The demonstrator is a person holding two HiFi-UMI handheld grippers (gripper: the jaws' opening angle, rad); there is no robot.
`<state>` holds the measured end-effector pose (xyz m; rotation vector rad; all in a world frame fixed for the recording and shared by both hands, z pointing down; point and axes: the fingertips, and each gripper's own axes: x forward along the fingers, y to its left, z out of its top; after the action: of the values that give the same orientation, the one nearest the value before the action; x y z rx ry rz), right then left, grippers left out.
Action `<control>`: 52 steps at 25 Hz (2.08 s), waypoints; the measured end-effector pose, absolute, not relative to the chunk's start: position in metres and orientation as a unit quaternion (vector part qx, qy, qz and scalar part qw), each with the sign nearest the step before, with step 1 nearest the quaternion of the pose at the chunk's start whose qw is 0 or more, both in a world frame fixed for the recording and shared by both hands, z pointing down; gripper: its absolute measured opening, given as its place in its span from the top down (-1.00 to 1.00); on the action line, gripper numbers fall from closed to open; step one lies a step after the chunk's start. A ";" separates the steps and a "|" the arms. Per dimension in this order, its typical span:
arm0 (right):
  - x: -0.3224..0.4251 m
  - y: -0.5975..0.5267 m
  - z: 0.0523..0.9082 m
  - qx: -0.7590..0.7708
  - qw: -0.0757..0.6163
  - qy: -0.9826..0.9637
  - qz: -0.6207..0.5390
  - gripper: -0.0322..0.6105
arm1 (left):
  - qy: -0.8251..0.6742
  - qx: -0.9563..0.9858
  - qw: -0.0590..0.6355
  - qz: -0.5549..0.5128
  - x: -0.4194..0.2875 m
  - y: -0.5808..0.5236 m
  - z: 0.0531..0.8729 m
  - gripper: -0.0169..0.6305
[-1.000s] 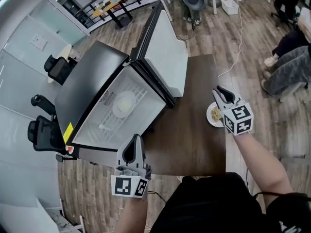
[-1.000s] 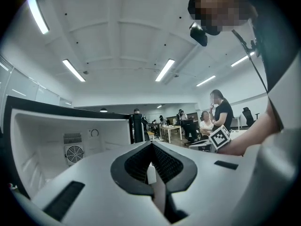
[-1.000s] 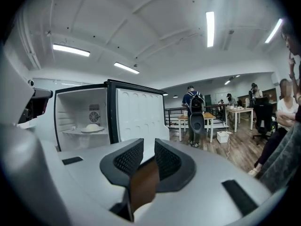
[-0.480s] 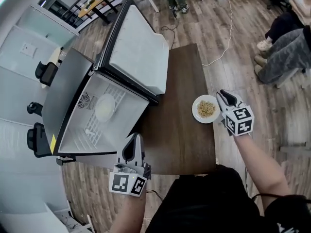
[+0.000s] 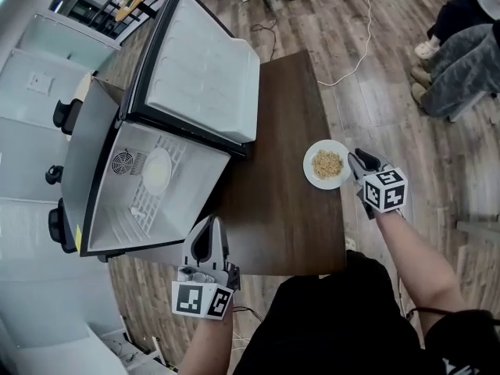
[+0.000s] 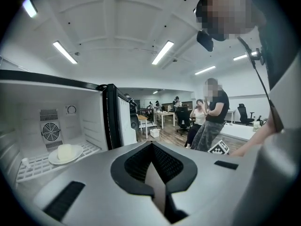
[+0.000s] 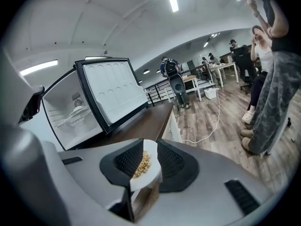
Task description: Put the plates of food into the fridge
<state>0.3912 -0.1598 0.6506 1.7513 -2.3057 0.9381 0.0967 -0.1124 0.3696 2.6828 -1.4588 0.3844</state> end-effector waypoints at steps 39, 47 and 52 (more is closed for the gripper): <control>0.333 -0.162 0.667 0.502 -0.073 -0.708 0.491 0.79 | -0.520 0.843 0.060 0.125 0.029 -0.078 0.372 0.94; 0.296 -0.168 0.638 0.475 -0.106 -0.715 0.503 0.82 | -0.523 0.842 0.056 0.114 0.009 -0.083 0.365 0.94; 0.272 -0.174 0.622 0.451 -0.146 -0.706 0.526 0.82 | -0.536 0.836 0.050 0.101 -0.013 -0.084 0.357 0.94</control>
<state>0.2716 -0.1740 0.6225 1.5658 -2.4514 1.8249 -0.0133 -0.0837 0.3568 2.5478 -1.6339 0.3078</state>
